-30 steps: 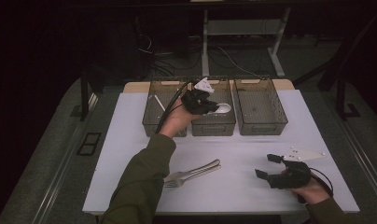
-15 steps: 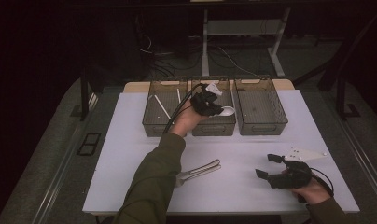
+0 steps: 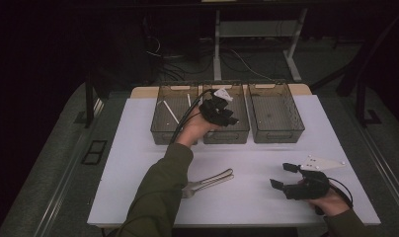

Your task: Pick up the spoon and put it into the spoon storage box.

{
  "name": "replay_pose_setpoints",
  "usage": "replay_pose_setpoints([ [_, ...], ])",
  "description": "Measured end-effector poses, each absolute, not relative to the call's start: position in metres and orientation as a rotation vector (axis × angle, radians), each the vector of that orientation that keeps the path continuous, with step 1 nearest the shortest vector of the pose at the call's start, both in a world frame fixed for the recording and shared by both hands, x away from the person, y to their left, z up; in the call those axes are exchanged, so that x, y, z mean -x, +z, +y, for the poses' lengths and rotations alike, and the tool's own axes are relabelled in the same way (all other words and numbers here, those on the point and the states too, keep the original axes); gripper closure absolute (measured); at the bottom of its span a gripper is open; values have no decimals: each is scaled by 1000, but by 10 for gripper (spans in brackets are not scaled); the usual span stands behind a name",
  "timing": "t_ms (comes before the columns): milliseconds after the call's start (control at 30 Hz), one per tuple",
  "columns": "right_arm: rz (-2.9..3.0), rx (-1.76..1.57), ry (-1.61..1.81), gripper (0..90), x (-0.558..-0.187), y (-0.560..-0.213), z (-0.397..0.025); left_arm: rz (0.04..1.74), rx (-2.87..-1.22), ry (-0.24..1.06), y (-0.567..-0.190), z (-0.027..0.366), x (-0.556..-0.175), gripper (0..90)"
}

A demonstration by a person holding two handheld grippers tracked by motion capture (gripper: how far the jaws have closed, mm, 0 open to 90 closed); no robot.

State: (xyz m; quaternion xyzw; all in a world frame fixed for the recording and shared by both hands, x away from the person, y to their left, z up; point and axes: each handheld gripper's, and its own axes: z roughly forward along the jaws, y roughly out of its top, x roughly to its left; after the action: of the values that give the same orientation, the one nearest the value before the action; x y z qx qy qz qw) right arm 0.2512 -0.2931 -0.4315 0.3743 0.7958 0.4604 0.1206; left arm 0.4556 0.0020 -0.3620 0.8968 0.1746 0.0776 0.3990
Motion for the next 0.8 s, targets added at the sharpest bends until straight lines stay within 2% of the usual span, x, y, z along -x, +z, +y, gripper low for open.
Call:
replay_pose_setpoints([
  [367, 2328, -1089, 1339, 199, -253, -432, -292, 472, -2209, 135, -356, 18, -431, 438],
  [800, 2327, -1097, 1328, 199, -252, -433, -292, 462, -2163, 134, -361, 43, -387, 378],
])
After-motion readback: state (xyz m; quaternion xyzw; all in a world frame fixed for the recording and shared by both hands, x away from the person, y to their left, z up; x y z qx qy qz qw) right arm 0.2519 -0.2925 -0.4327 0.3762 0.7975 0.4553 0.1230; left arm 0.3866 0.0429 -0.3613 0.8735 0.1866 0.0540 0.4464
